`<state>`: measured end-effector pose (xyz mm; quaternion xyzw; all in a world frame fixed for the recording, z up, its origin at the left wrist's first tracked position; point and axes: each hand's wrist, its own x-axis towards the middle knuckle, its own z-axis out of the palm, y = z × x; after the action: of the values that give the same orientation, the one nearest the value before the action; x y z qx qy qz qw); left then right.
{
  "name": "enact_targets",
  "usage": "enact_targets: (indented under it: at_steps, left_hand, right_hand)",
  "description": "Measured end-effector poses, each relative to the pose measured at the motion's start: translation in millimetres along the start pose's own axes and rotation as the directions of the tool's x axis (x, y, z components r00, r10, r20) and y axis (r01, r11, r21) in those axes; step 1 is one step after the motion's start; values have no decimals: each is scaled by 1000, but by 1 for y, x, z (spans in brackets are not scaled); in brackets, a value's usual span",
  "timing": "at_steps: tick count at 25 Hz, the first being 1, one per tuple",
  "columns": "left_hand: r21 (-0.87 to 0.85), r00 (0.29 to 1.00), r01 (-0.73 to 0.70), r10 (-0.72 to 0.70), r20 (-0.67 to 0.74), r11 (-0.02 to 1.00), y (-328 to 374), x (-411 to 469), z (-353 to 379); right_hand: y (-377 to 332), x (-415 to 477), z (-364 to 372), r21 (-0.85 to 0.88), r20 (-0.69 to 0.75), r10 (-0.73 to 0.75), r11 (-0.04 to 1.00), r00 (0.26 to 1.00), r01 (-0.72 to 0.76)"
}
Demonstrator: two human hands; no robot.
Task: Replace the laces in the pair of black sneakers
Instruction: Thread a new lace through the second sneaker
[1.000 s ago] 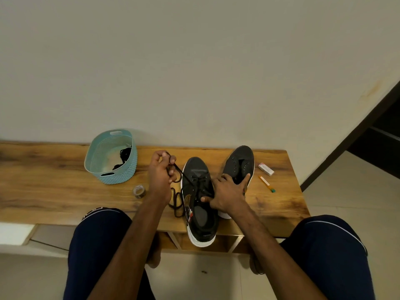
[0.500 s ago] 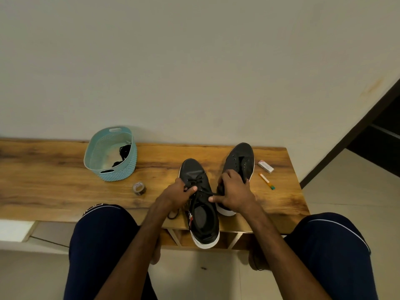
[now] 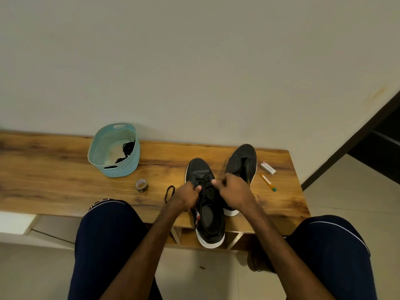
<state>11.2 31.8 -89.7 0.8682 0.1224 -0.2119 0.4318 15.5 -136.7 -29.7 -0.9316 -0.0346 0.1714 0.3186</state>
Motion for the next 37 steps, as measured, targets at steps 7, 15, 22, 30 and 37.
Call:
enact_targets:
  at_steps: [7,15,22,30,37]
  left_hand:
    - [145,998,-33,24,65,989,-2,-2,-12]
    - [-103,992,-73,61,-114,992,10,-16,-32]
    - [-547,883,-371,104,-457,750,32,-55,-105]
    - [54,914,-86,57,403,995,7,-72,-114]
    - [158,927,-46,-17,374,986,-1,-71,-123]
  right_hand:
    - [20,17,-2,136,-60,-69,988,996,76]
    - [26,24,24,-312,302,-82,933,950,179]
    - [21,20,38,-434,110,-69,894,992,110]
    - [-22,44,-16,-355,19,-202,914,979,195]
    - [-59,78,33,-675,423,-313,517,850,527]
